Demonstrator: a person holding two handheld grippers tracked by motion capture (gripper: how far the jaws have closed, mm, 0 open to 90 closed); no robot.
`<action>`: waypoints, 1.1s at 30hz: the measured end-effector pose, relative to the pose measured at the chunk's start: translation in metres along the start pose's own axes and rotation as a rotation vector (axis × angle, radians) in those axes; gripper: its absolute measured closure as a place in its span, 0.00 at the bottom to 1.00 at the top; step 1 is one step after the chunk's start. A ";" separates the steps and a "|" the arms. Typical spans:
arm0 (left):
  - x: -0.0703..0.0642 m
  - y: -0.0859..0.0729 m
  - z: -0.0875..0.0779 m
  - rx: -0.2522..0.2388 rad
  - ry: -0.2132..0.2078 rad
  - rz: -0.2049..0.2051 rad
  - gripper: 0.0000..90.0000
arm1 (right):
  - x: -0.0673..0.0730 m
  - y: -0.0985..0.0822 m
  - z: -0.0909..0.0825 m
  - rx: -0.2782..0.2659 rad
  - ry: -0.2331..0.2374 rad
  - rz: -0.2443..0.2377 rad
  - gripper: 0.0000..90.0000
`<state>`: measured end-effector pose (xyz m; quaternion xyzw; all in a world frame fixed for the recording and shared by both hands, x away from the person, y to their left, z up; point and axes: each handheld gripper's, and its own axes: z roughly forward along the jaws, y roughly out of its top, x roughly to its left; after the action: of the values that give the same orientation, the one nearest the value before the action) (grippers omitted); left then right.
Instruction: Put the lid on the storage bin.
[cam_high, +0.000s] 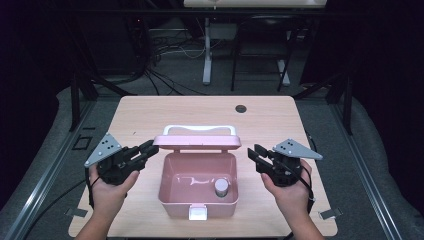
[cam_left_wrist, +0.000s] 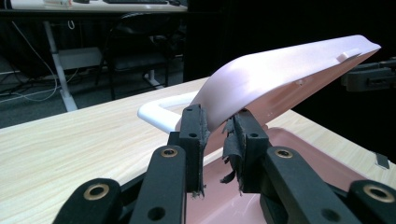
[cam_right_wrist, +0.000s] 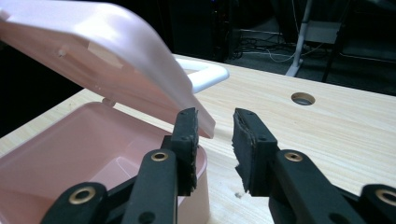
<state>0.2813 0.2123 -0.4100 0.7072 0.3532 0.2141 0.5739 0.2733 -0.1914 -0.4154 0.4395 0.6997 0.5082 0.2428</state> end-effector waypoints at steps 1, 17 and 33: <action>0.000 0.000 -0.001 0.004 -0.002 -0.001 0.85 | -0.001 0.000 0.000 0.005 0.000 0.006 0.76; -0.004 -0.006 -0.007 0.013 -0.013 0.000 0.85 | -0.014 -0.006 0.000 -0.017 -0.053 0.080 0.67; -0.009 -0.015 -0.014 0.012 -0.024 -0.002 0.85 | -0.012 -0.009 -0.006 -0.026 -0.055 0.075 0.67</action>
<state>0.2612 0.2162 -0.4204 0.7127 0.3485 0.2029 0.5740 0.2713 -0.2057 -0.4232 0.4761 0.6692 0.5137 0.2483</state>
